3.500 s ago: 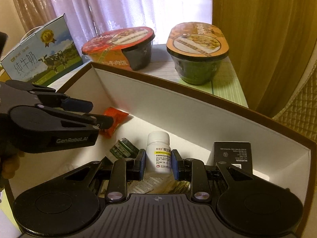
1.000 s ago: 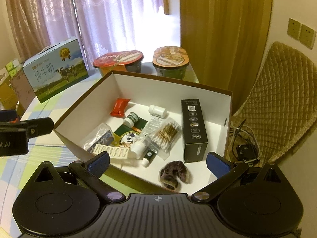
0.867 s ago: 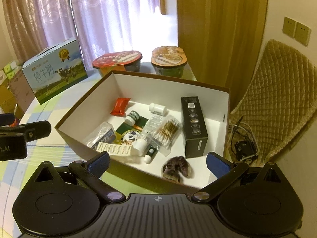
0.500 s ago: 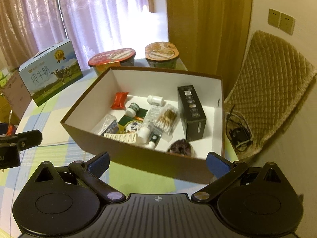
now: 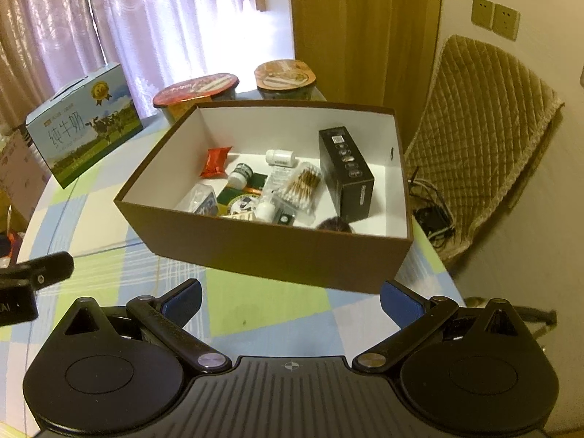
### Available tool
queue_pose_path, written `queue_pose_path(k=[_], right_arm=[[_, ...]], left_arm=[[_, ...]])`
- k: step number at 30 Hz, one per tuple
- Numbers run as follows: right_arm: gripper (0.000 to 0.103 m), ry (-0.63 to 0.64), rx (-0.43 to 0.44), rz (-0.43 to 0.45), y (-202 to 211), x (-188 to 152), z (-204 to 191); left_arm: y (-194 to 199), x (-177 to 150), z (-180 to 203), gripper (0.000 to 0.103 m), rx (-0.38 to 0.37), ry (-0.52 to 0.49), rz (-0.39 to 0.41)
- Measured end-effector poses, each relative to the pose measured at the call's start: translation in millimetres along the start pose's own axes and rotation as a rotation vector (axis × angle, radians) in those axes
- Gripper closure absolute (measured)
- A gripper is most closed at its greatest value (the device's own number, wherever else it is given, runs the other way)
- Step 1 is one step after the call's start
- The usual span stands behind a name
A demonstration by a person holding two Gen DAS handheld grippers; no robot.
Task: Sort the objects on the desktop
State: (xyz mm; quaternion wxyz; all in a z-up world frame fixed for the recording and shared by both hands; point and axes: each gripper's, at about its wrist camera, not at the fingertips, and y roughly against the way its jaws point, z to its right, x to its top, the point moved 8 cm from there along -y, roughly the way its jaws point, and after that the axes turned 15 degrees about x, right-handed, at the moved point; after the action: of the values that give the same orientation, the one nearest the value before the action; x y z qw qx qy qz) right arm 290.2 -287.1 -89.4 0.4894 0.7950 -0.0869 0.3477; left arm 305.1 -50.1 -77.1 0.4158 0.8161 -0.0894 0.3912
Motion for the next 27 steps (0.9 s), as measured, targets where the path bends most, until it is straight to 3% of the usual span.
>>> queue_pose_path(k=[13,27], right_arm=[[0.002,-0.021,-0.015,-0.025,-7,-14,-7],[0.002,-0.019,-0.024,-0.035,-16,-6,-2]], left_arm=[[-8,-17,-7,0.003,-0.024,-0.017,-0.025],[-18,-11,-8,0.003,-0.036,-0.02,-0.022]])
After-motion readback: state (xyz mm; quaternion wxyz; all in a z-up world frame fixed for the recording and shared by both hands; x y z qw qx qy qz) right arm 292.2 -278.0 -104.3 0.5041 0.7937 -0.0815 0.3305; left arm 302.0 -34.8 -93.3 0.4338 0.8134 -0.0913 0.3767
